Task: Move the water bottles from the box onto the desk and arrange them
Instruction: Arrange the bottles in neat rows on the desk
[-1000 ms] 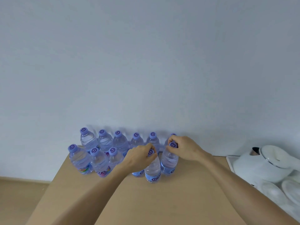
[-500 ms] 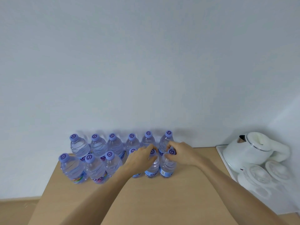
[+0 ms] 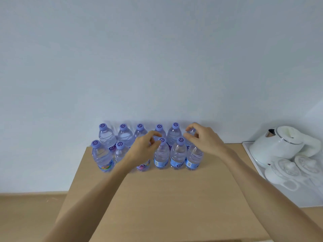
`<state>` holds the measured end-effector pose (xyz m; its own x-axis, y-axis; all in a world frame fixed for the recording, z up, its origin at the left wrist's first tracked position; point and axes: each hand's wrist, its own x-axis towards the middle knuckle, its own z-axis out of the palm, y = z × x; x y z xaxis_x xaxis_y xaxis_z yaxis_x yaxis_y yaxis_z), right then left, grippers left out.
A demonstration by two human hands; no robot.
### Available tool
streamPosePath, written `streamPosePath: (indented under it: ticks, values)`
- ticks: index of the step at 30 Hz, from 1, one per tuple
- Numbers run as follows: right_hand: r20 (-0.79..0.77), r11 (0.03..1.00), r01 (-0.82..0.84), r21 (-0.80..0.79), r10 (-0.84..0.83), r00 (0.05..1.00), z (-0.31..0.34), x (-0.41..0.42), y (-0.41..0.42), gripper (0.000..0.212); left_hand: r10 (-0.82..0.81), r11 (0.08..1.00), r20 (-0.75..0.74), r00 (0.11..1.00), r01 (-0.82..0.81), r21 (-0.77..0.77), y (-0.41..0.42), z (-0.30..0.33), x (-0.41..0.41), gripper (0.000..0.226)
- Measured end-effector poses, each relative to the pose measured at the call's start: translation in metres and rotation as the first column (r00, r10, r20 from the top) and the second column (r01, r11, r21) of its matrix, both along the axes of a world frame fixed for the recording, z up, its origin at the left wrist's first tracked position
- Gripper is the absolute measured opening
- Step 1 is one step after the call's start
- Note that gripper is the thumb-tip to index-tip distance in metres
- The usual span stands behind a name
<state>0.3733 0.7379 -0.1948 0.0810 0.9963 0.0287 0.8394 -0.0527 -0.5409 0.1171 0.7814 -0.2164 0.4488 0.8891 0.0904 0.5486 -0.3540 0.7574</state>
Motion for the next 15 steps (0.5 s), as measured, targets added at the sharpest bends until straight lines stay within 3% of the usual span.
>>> streamPosePath:
  ticks: [7, 10, 15]
  values:
    - [-0.069, 0.993, -0.098, 0.064, 0.102, 0.992, 0.013, -0.062, -0.012, 0.016, 0.244, 0.97, 0.057, 0.968, -0.244, -0.006, -0.035, 0.032, -0.079, 0.014]
    - [-0.097, 0.988, -0.134, 0.08, 0.141, 0.985, 0.014, -0.088, -0.012, 0.015, 0.287, 0.958, 0.018, 0.958, -0.287, -0.007, -0.05, 0.039, -0.11, 0.014]
    - [-0.094, 0.977, -0.191, 0.099, 0.2, 0.975, 0.019, -0.127, -0.004, 0.011, 0.329, 0.944, 0.079, 0.941, -0.33, 0.0, -0.058, 0.046, -0.152, 0.017]
